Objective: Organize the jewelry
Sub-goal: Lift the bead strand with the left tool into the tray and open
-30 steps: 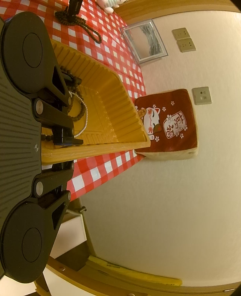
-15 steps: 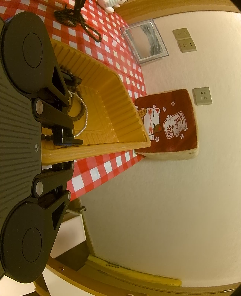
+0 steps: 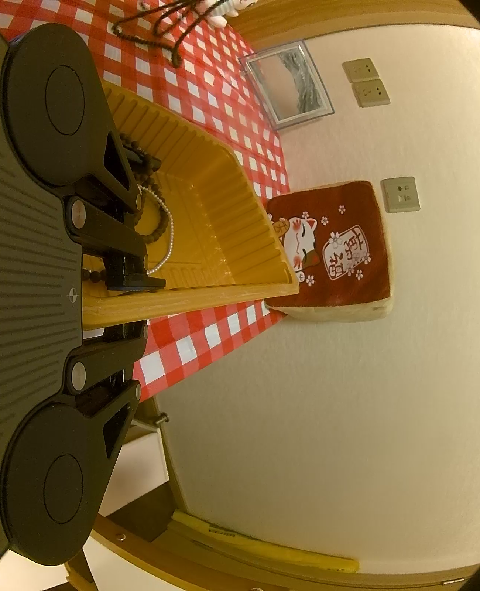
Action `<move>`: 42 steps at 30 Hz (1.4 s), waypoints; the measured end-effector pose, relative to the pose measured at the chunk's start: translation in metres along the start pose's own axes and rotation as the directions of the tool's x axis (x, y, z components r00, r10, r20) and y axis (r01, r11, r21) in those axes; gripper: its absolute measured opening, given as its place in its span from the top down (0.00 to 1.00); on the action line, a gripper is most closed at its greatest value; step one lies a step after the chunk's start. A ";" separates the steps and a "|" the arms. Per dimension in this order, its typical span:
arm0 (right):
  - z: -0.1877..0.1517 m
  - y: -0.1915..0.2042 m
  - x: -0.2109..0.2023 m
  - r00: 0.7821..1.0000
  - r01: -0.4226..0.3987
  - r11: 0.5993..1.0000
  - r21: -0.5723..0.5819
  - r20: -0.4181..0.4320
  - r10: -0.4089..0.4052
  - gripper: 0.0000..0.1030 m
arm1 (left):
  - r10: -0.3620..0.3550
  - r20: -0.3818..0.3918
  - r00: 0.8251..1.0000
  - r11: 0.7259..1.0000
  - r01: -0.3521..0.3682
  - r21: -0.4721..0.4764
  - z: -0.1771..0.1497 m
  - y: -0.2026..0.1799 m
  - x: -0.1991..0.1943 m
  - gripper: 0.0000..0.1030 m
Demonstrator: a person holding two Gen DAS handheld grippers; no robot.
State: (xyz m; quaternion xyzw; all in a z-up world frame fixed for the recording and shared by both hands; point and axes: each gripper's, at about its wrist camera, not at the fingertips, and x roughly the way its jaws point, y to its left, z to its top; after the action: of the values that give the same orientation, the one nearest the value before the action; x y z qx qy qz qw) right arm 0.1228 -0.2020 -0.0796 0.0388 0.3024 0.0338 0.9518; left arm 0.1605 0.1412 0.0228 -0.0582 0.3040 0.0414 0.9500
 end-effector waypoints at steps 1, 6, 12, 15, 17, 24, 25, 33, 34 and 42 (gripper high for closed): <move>0.000 0.000 0.000 1.000 0.000 1.000 0.000 0.000 0.000 0.95 | -0.005 0.014 1.000 1.000 0.005 0.002 0.005 -0.002 -0.005 0.88; 0.000 0.000 -0.001 1.000 -0.002 1.000 0.000 0.001 0.002 0.95 | -0.055 0.099 0.994 0.998 0.052 0.028 0.033 -0.014 -0.035 0.88; 0.001 0.001 -0.001 1.000 -0.003 1.000 -0.001 0.002 0.003 0.94 | -0.119 0.170 0.978 0.992 0.112 0.055 0.057 -0.032 -0.061 0.88; 0.001 0.001 -0.002 1.000 -0.003 1.000 -0.001 0.003 0.003 0.94 | -0.170 0.187 0.968 0.985 0.160 0.066 0.065 -0.043 -0.068 0.88; 0.001 0.001 -0.002 1.000 -0.003 1.000 -0.001 0.002 0.003 0.94 | -0.201 0.190 0.961 0.979 0.190 0.075 0.069 -0.051 -0.070 0.88; 0.001 0.002 -0.002 1.000 -0.002 1.000 -0.002 0.003 0.002 0.94 | -0.338 0.196 0.920 0.940 0.321 0.114 0.077 -0.088 -0.073 0.88; 0.001 0.002 -0.002 1.000 -0.002 1.000 -0.001 0.002 0.002 0.94 | -0.361 0.199 0.911 0.932 0.343 0.119 0.078 -0.094 -0.073 0.88; 0.004 0.006 -0.002 1.000 -0.005 1.000 -0.003 0.006 0.005 0.94 | -0.483 0.156 0.862 0.875 0.468 0.124 0.078 -0.140 -0.055 0.88; 0.004 0.006 -0.002 1.000 -0.005 1.000 -0.002 0.006 0.005 0.94 | -0.496 0.142 0.857 0.868 0.482 0.120 0.077 -0.145 -0.050 0.88; 0.004 0.006 -0.002 1.000 -0.006 1.000 -0.003 0.007 0.006 0.94 | -0.579 -0.017 0.815 0.814 0.580 0.034 0.048 -0.182 -0.004 0.88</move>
State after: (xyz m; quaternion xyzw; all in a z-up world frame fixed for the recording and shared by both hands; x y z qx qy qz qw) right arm 0.1237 -0.1965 -0.0744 0.0386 0.2989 0.0370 0.9528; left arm 0.2060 -0.0325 0.0793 -0.1302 0.2754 -0.2554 0.9176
